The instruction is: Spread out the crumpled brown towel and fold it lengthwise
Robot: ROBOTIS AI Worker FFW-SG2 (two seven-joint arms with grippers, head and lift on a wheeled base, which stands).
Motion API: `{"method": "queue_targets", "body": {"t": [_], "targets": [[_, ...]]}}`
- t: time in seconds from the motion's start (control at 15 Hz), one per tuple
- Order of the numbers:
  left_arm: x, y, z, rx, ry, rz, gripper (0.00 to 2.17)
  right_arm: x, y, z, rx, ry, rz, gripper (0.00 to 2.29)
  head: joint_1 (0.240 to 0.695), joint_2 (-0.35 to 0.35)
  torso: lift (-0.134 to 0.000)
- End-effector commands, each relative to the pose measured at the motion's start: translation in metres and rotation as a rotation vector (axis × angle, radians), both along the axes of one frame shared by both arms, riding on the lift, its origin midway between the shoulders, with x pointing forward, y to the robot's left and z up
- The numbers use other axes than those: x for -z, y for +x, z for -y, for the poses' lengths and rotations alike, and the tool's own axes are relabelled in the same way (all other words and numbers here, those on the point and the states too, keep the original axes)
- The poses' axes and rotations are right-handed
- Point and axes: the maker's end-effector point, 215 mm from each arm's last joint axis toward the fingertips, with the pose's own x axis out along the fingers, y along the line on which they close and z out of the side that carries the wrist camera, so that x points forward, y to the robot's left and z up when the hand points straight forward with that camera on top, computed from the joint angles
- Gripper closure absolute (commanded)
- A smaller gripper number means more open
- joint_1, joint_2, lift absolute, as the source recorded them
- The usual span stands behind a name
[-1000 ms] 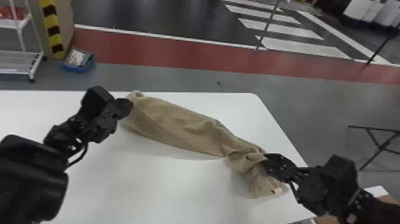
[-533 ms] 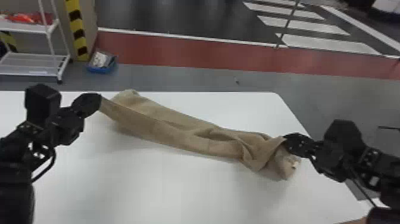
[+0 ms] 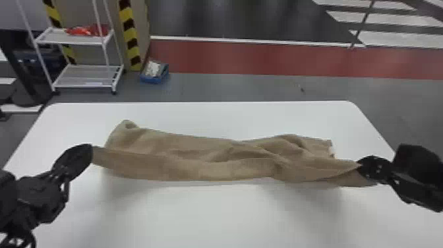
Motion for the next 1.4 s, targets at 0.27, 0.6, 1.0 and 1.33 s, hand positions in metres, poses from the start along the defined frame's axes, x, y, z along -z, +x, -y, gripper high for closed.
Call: {"method": "queue_targets", "body": {"t": [0.27, 0.6, 1.0, 1.33], "targets": [[0.040, -0.037, 0.024, 0.107, 0.019, -0.083, 1.12, 0.044, -0.035, 0.059, 0.020, -0.120, -0.101, 2.26, 0.695, -0.154, -0.125], [0.028, -0.051, 0.017, 0.190, 0.167, -0.108, 0.04, 0.049, -0.051, 0.066, 0.028, -0.113, -0.114, 2.26, 0.695, -0.219, -0.125], [0.035, -0.089, 0.028, 0.505, 0.479, -0.245, 0.21, 0.052, -0.051, 0.054, 0.012, -0.101, -0.118, 2.25, 0.695, -0.242, -0.125], [0.068, -0.102, 0.022, 0.592, 0.595, -0.431, 0.27, 0.062, -0.043, 0.039, 0.001, -0.085, -0.120, 2.26, 0.695, -0.227, -0.125]]}}
